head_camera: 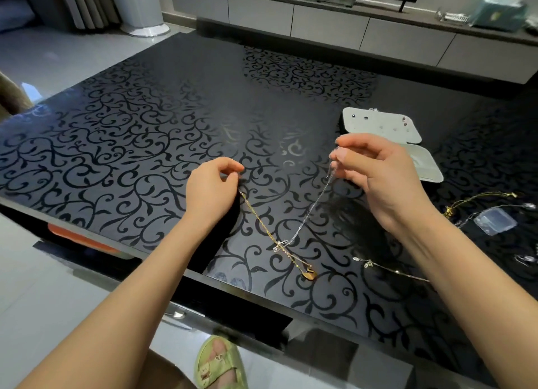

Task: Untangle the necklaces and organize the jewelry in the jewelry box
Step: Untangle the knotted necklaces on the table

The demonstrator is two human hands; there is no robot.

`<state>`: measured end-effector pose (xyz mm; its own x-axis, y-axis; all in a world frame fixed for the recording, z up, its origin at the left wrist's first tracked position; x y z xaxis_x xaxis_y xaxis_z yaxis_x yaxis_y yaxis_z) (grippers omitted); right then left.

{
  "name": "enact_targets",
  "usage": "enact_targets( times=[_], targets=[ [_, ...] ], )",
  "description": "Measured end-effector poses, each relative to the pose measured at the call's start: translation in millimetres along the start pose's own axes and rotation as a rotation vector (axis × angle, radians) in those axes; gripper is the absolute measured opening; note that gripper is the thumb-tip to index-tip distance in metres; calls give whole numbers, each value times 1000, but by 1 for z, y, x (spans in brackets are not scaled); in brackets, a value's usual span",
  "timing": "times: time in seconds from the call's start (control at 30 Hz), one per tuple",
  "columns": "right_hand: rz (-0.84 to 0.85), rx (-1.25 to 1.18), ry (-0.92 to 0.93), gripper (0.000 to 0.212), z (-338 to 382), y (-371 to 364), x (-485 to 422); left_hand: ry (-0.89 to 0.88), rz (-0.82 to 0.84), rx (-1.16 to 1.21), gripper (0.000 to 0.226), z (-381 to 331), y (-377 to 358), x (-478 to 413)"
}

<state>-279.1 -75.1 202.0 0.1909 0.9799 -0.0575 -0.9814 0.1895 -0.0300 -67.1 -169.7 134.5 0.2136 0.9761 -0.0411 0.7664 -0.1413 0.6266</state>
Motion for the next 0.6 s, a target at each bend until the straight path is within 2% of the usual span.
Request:
enact_targets(
  times=[0.23,0.4,0.6],
  targets=[
    [0,-239,71,16,44,7,2,-19,-13,-50,23,-13,-11,-8],
    [72,-32,-39,16,27,-2,0,-34,20,-96,26,-20,-18,-10],
    [50,107,-149,19,-24,0,-10,-51,14,-234,25,-28,-24,-17]
  ],
)
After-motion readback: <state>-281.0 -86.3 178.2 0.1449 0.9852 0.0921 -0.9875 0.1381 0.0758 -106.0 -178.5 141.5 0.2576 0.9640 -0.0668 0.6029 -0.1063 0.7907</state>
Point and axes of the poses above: each hand's wrist, its own x-axis away from the middle knuckle, its own y-axis out of the back of the hand, z = x × y, the point moved 4 cm from there along -x, towards the middle knuckle, and after that the axes turned 11 degrees about z, right-handed, at the moved point
